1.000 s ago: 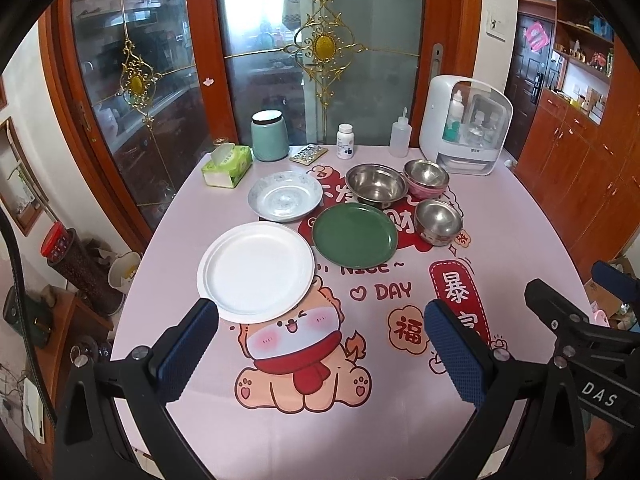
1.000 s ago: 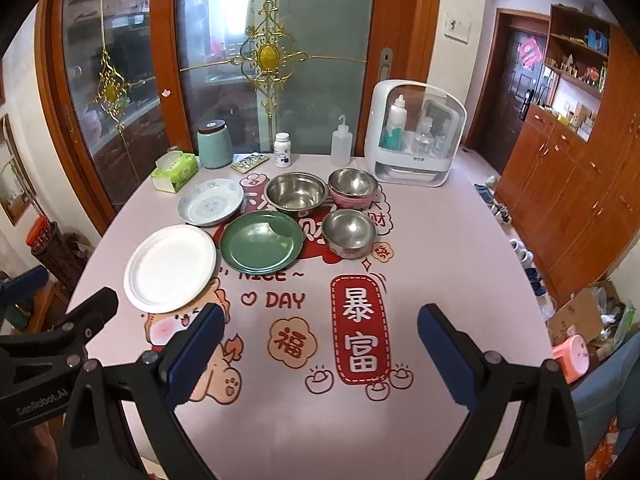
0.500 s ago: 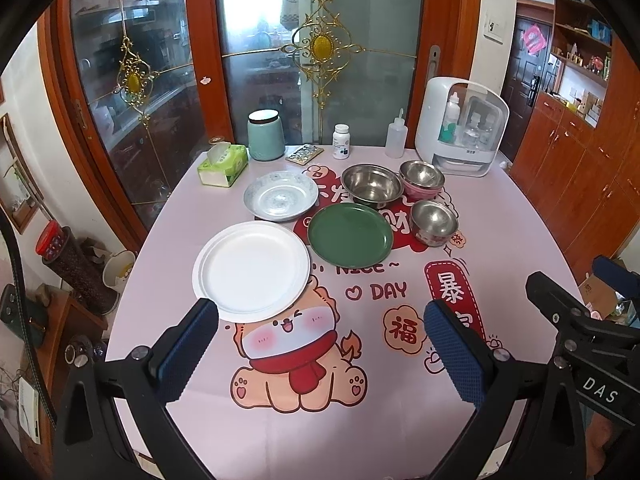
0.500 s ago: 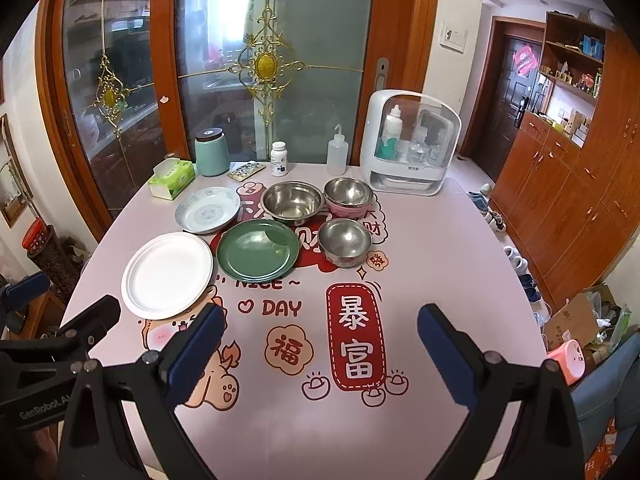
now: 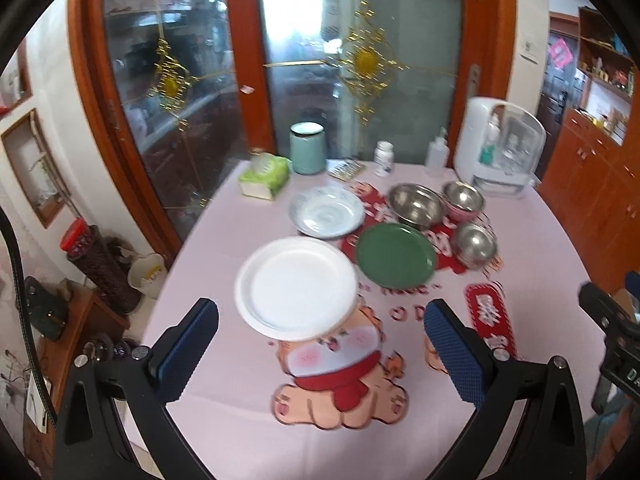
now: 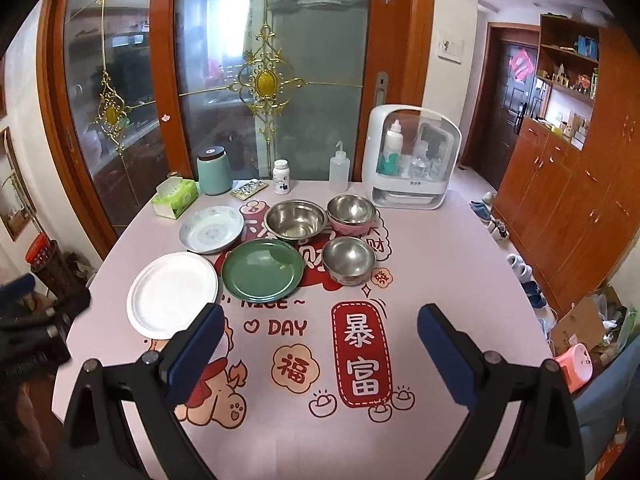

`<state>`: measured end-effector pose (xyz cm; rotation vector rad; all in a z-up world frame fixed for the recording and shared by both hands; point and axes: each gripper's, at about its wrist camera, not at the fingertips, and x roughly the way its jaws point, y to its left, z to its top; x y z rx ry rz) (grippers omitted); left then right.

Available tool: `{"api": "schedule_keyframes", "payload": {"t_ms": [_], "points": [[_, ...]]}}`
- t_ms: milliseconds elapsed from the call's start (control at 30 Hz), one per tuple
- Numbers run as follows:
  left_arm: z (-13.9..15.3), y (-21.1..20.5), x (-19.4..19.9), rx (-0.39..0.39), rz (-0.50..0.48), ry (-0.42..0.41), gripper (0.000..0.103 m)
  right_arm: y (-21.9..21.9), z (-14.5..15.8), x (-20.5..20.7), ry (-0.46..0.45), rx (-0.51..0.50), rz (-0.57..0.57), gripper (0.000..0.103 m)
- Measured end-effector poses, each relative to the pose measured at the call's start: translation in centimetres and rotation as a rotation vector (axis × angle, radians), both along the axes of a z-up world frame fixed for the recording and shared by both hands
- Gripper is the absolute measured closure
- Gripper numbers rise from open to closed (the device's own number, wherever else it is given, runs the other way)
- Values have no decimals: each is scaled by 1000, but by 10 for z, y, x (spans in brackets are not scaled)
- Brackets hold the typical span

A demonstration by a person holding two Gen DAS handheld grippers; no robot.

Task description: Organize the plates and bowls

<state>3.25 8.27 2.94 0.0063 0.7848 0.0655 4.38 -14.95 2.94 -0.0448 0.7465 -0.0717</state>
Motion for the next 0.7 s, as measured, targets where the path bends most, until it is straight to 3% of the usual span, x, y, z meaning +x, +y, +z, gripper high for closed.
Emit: {"api": "schedule_keyframes", "payload": {"t_ms": [300,700], "points": [[18,69,16,18,79,-100,1,27,5,24,-2,-43,60,5],[7,157,83,25,107,-46,1,77,-12,87,12,-21,101,12]]}}
